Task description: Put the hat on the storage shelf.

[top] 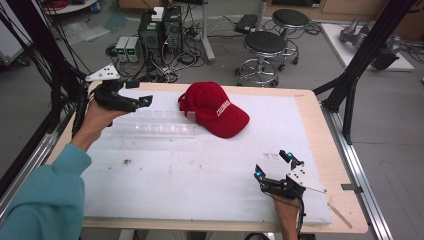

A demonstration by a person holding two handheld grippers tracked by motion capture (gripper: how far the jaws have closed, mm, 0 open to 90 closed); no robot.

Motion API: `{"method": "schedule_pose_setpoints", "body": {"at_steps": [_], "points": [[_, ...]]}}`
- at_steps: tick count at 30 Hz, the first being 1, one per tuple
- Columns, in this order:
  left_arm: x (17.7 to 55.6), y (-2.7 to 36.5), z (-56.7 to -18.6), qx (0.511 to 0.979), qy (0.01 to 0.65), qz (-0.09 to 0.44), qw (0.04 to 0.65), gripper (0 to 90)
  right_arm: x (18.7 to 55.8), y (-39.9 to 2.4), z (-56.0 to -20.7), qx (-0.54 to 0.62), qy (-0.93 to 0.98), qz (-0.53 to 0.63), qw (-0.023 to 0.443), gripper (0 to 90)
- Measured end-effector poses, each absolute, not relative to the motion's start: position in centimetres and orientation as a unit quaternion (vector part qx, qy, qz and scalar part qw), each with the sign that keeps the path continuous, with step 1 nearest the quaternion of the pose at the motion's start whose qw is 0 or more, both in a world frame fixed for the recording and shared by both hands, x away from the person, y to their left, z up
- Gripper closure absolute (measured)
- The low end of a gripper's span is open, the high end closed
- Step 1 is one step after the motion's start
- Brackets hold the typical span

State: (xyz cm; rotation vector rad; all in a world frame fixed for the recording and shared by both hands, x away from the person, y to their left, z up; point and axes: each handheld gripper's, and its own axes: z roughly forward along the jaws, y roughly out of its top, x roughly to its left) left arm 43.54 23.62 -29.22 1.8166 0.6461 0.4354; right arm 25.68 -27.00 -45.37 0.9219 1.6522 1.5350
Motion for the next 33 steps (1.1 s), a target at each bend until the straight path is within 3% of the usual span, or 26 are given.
{"method": "schedule_pose_setpoints", "body": {"at_steps": [18,33], "points": [[49.7,20.0,-27.2,0.792,0.277,0.181,0.513,14.6,25.7,-27.1,-45.4,0.358,0.635,0.594,0.34,2.4],[52.7,15.5,-32.2,0.813,0.293,0.161,0.477,14.8,25.7,-27.0,-45.4,0.359,0.636,0.591,0.342,2.5]]}}
